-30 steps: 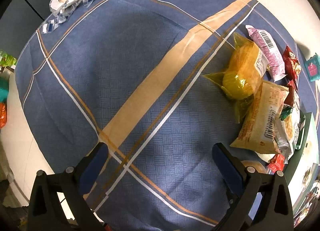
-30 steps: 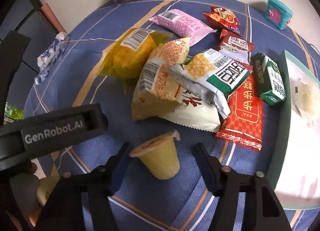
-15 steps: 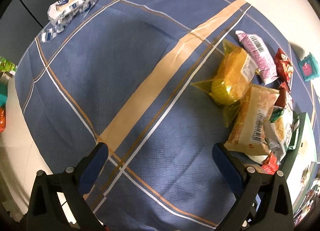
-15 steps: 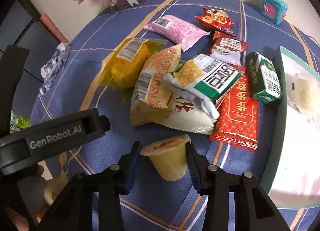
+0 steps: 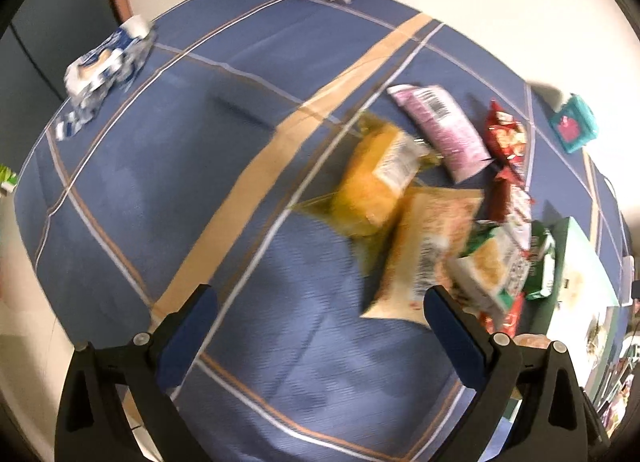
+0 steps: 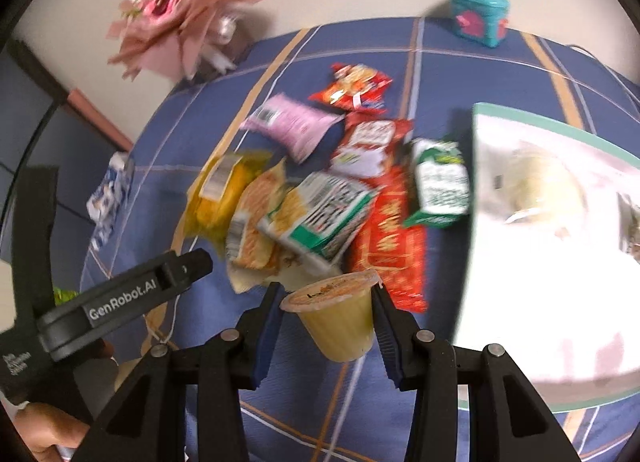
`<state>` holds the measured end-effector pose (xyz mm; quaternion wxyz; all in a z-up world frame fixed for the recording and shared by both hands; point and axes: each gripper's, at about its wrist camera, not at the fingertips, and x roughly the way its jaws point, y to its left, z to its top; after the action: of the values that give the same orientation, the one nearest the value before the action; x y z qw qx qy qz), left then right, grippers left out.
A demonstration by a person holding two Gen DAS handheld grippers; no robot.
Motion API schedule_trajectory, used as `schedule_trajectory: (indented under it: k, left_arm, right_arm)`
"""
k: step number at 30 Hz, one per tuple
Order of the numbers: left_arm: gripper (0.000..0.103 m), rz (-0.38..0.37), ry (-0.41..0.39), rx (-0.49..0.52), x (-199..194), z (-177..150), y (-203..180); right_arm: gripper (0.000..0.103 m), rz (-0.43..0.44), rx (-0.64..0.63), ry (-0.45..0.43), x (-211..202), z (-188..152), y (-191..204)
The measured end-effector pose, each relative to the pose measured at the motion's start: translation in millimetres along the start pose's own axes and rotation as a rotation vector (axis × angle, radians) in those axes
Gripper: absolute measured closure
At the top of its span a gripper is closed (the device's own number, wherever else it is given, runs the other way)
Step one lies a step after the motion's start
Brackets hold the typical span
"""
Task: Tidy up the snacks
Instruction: 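Close left tool on the beige barcode bread packet while right tool holds the jelly cup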
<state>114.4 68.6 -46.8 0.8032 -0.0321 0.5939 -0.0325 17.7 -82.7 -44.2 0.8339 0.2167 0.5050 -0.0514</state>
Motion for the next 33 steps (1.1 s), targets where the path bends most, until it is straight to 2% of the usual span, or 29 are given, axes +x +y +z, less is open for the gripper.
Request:
schedule_trajectory:
  k: [2,4,10,19,23,27,32,33]
  left_arm:
    - [0.011,-0.015,0.0,0.015,0,2,-5]
    - [0.024,-0.03,0.0,0.032,3,2,-13]
    - [0.042,-0.095,0.021,0.036,20,6,-24]
    - [0.053,-0.127,0.019,0.064,39,10,-38]
    - [0.056,-0.122,0.001,0.074,38,11,-40]
    - [0.064,-0.139,0.0,0.068,35,13,-38]
    - [0.068,-0.144,-0.023,0.063,26,16,-40]
    - [0.072,-0.149,-0.027,0.06,23,14,-37]
  right_arm:
    - [0.056,-0.004,0.021,-0.014,-7,2,-9]
    - [0.056,-0.001,0.057,-0.031,-16,5,-22]
    - [0.056,-0.007,0.114,-0.054,-29,11,-41]
    - [0.056,0.0,0.141,-0.043,-25,10,-49]
    - [0.056,0.003,0.148,-0.041,-26,9,-52]
    - [0.056,0.008,0.154,-0.038,-25,10,-53]
    - [0.056,0.015,0.163,-0.043,-28,9,-55]
    - [0.056,0.016,0.165,-0.043,-28,10,-56]
